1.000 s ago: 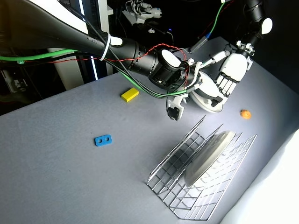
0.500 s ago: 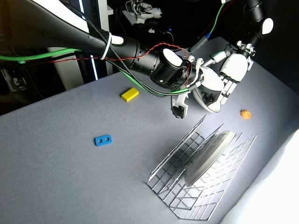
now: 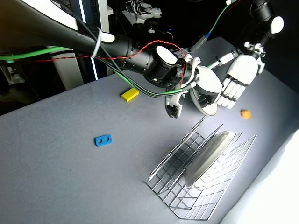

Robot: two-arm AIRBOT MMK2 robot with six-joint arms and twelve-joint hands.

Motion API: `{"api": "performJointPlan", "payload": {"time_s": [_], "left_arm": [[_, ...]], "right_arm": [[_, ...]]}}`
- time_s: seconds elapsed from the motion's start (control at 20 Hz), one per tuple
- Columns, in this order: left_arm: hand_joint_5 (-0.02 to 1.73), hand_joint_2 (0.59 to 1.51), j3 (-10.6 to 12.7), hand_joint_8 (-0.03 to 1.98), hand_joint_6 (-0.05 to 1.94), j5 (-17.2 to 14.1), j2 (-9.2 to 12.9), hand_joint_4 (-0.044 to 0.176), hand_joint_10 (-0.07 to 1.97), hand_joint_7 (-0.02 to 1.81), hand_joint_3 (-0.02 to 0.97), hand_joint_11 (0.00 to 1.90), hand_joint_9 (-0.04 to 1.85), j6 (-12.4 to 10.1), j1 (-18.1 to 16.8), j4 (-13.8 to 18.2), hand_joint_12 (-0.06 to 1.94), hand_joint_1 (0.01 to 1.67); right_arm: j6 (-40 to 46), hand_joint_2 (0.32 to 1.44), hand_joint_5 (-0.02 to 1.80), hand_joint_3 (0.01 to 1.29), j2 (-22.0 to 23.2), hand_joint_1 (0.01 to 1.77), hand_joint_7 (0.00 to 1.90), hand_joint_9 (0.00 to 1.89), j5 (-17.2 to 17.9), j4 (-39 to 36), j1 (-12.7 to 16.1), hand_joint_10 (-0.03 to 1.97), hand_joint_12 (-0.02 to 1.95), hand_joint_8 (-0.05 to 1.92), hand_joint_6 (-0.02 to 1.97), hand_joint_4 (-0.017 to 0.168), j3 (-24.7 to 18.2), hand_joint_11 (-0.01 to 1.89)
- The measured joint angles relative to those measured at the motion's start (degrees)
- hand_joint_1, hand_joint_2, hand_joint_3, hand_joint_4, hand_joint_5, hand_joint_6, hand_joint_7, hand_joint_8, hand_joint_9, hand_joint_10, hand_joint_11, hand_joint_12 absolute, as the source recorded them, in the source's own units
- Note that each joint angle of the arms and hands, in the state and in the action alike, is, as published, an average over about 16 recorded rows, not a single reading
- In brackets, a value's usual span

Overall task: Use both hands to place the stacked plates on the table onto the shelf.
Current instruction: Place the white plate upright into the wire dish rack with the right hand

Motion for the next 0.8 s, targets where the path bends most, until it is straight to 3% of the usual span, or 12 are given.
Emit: {"api": "performJointPlan", "payload": {"time_s": [0.35,0.8], "left_arm": [[0.02,1.169,-3.8,0.02,0.01,0.6,3.5,-0.001,0.02,0.02,0.021,0.02,0.02,0.0,-6.9,2.3,0.01,0.01],[0.02,1.171,-10.7,0.02,0.01,3.0,8.4,0.001,0.02,0.02,0.021,0.02,0.02,0.0,-14.8,6.4,0.01,0.01]], "right_arm": [[3.4,0.91,0.88,0.01,8.3,1.25,1.0,1.1,-1.4,-0.1,1.5,0.96,1.08,0.55,0.59,-0.004,-8.9,1.0],[11.2,0.92,1.02,0.01,22.4,1.34,1.1,1.11,-1.4,-0.3,7.5,0.94,1.07,0.62,0.69,-0.003,-21.5,1.0]]}}
